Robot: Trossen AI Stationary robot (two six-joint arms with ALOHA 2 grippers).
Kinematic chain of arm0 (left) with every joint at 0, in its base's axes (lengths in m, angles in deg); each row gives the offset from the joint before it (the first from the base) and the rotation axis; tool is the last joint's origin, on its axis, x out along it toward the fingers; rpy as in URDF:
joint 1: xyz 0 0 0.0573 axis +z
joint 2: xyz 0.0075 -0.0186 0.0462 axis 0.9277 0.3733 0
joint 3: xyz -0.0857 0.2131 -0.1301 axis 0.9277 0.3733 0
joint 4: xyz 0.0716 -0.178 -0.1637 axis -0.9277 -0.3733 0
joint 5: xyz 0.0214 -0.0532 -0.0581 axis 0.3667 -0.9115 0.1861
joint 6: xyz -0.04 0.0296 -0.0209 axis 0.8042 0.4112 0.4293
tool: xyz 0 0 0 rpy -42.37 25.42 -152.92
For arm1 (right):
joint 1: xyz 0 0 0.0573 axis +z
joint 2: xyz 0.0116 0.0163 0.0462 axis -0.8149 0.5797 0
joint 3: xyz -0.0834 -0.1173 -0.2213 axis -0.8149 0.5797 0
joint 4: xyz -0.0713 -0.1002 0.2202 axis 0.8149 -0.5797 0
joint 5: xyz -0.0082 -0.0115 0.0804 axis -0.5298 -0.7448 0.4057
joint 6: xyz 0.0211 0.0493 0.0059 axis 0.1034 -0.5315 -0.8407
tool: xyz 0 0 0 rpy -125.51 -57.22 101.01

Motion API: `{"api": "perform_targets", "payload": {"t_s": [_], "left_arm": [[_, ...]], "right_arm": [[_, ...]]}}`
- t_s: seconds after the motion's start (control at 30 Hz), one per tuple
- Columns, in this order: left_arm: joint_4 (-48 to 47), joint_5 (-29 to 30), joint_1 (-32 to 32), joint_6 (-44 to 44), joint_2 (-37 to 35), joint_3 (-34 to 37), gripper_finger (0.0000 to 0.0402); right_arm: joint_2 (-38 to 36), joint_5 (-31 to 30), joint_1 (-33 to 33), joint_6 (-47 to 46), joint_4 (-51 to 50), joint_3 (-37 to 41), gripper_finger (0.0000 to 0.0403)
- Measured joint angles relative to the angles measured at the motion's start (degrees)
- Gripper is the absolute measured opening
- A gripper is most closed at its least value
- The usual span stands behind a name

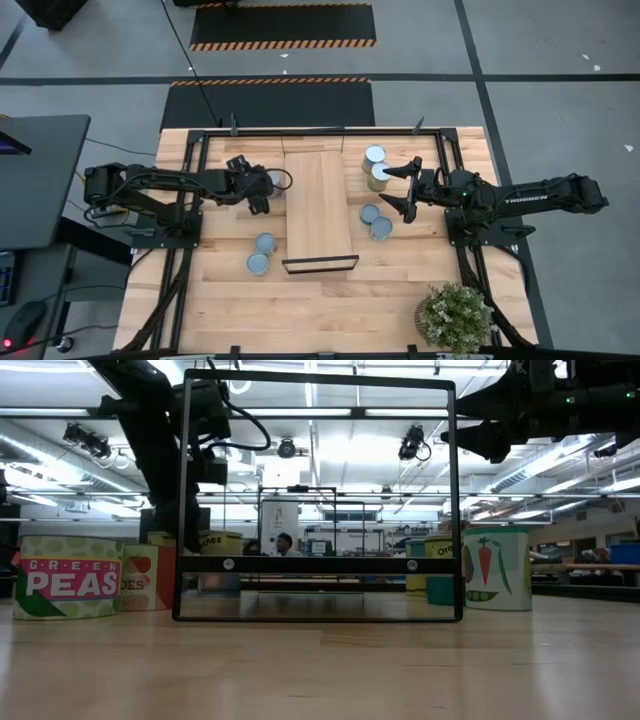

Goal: Pick and place cans onto a shelf
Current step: Put the canned peaches on the shelf

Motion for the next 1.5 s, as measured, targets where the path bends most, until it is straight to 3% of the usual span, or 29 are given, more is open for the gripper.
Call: {"api": "perform_targets", "payload": {"t_s": [0.17, 0.37, 0.67, 0.9, 1.1, 1.5], "left_arm": [[0.8, 6.78, 0.0, 0.33, 0.0, 0.0, 0.0308], [-1.11, 6.52, 0.5, -0.23, -0.02, -1.96, 0.0296], [-10.23, -12.29, 11.09, -4.08, -0.09, -11.85, 0.0278], [-13.89, -22.6, 15.68, -3.1, -0.11, -14.09, 0.0323], [-13.84, -26.3, 15.69, -3.18, 0.03, -14.14, 0.0392], [-10.64, -26.57, 12.1, -3.0, 5.84, -14.16, 0.0396]], "right_arm": [[0.0, 0.01, 0.0, 0.0, 0.0, 0.0, 0.0372], [0.0, 0.01, 0.0, -0.02, -0.13, 0.0, 0.0372], [0.0, 0.01, 0.0, -0.07, -0.13, 0.0, 0.0372], [0.0, 0.01, 0.0, -0.24, -0.15, 0.0, 0.0372], [0.0, 0.01, 0.02, 0.35, 0.2, 0.0, 0.0372], [0.0, 1.22, 0.02, 0.02, 0.31, 0.0, 0.0372]]}}
